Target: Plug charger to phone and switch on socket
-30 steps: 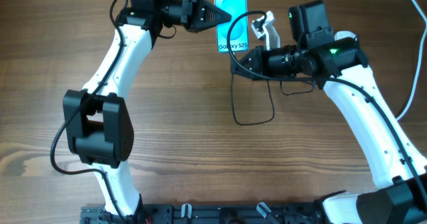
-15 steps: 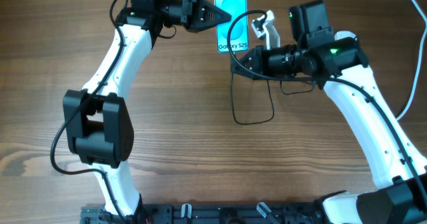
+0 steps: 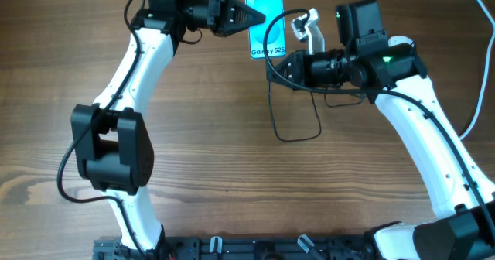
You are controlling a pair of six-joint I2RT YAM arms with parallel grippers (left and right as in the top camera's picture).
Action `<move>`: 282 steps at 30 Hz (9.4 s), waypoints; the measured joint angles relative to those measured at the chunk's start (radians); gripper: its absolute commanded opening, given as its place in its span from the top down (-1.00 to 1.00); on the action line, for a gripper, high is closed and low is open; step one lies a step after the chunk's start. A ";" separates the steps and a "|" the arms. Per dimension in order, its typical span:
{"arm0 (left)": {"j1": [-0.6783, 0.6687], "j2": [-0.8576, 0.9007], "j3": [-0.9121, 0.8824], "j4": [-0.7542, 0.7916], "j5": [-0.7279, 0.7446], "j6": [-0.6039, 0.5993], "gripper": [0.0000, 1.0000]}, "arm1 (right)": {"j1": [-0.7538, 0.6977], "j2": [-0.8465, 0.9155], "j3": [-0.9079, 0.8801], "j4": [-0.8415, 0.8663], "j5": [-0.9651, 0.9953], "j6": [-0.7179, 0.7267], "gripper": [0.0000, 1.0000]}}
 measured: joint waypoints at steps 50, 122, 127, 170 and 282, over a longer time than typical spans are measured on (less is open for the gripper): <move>-0.136 0.250 0.002 -0.752 -0.835 0.472 0.78 | -0.007 0.001 -0.154 -0.180 0.318 0.070 -1.00; 0.081 -0.225 0.016 -0.760 -1.258 0.470 -1.00 | -0.784 0.557 0.043 0.180 0.721 0.092 -0.99; 0.081 -0.225 0.016 -0.760 -1.257 0.470 -1.00 | -0.784 0.557 0.043 0.185 0.698 0.090 -0.99; 0.081 -0.225 0.016 -0.762 -1.258 0.470 -1.00 | -0.521 -0.801 -0.244 -0.433 0.728 0.258 -0.99; 0.081 -0.224 0.016 -0.763 -1.258 0.470 -1.00 | -0.301 -1.556 -1.464 0.822 0.717 -0.225 -1.00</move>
